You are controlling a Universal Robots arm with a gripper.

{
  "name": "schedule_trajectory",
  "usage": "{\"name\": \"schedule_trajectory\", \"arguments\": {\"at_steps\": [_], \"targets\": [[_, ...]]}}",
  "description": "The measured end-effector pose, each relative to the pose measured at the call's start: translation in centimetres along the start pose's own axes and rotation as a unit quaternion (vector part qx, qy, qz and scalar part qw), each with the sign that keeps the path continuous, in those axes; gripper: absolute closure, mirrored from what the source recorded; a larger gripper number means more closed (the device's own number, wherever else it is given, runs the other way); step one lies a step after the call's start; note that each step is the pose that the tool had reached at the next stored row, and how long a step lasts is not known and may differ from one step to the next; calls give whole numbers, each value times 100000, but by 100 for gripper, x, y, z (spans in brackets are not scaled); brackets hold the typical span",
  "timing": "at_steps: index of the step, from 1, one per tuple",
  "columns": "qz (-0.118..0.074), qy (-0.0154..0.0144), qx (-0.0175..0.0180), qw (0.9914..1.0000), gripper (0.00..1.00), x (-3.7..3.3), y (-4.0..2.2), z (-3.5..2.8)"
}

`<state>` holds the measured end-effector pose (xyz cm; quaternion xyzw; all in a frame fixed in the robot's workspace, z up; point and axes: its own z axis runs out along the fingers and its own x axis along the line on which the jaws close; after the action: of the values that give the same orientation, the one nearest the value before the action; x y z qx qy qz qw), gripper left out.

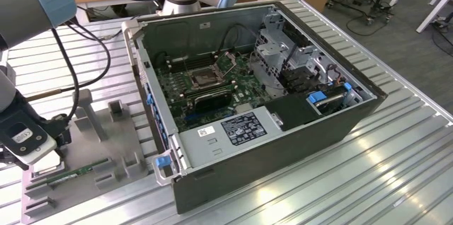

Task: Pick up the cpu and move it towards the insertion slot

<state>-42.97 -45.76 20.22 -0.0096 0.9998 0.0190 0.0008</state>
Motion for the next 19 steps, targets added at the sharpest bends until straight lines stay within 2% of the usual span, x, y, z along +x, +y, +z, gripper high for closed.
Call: {"name": "schedule_trajectory", "arguments": {"at_steps": [1, 2, 5, 6, 19], "targets": [[-1, 1, 2, 100000, 40, 0, 0, 0], [0, 1, 2, 100000, 34, 0, 0, 0], [-1, -9, -34, 100000, 34, -1, 0, 26], [8, -4, -65, 100000, 34, -4, 4, 57], [2, 48, -143, 100000, 34, -5, 36, 110]]}}
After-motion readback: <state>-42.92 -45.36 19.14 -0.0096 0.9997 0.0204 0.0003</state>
